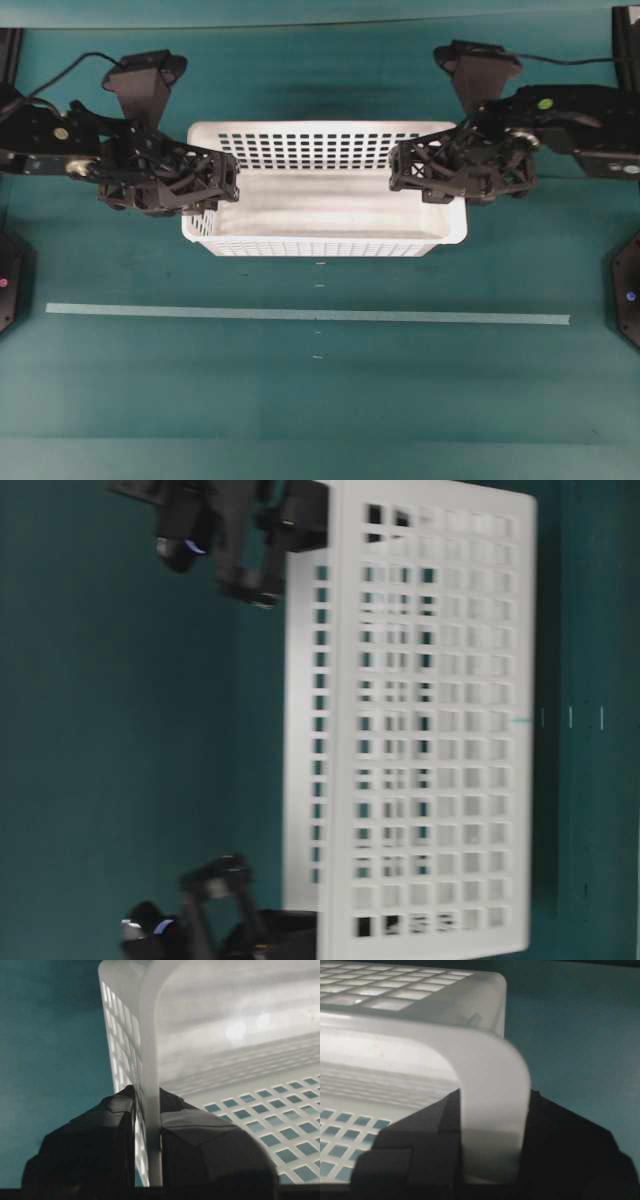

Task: Lift the white basket with both hands.
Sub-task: 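Lift the held basket with both grippers and carry it toward the table front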

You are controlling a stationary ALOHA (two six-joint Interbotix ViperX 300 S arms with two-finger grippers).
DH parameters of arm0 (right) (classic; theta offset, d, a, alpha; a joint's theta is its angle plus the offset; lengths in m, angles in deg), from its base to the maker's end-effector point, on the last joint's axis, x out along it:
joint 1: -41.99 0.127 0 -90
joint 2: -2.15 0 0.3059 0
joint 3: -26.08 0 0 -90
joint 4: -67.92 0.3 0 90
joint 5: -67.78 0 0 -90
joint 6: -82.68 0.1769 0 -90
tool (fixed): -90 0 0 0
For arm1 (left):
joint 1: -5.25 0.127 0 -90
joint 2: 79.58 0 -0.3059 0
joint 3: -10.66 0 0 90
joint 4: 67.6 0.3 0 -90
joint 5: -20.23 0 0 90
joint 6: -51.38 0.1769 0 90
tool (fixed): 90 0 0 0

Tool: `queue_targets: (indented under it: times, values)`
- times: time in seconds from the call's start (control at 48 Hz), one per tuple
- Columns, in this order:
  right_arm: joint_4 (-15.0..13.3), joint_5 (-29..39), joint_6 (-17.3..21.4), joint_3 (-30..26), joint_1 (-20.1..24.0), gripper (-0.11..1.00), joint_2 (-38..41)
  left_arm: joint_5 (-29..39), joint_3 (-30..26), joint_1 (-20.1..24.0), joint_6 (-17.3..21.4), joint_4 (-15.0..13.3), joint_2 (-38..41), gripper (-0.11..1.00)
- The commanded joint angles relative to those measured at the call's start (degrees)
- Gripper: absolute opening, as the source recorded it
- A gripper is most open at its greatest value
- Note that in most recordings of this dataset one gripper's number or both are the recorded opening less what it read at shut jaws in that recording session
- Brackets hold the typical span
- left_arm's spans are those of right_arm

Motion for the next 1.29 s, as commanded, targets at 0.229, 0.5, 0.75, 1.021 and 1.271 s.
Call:
queue_targets:
  times: [0.229, 0.5, 0.75, 1.021, 1.271]
  values:
    - [0.35, 4.13, -0.35, -2.02, 0.44, 0.17, -2.29, 4.66, -4.13, -0.88, 0.35, 0.26, -3.69, 0.04]
    - [0.26, 3.96, -0.26, -1.41, 0.62, 0.17, -2.64, 4.75, -3.96, -1.58, 0.00, 0.26, -3.69, 0.04]
    - [-0.35, 2.64, 3.78, 0.00, 4.39, 0.17, -3.34, 5.45, -3.60, -5.62, -0.97, 0.26, -3.69, 0.04]
    - [-0.70, -0.26, 8.53, 2.29, 9.58, 0.17, -3.69, 5.45, -3.25, -9.58, -3.78, 0.26, -3.52, 0.04]
    - [-0.88, -1.76, 13.01, 4.22, 14.33, 0.17, -3.52, 5.19, -2.20, -14.68, -9.58, 0.26, -3.25, 0.04]
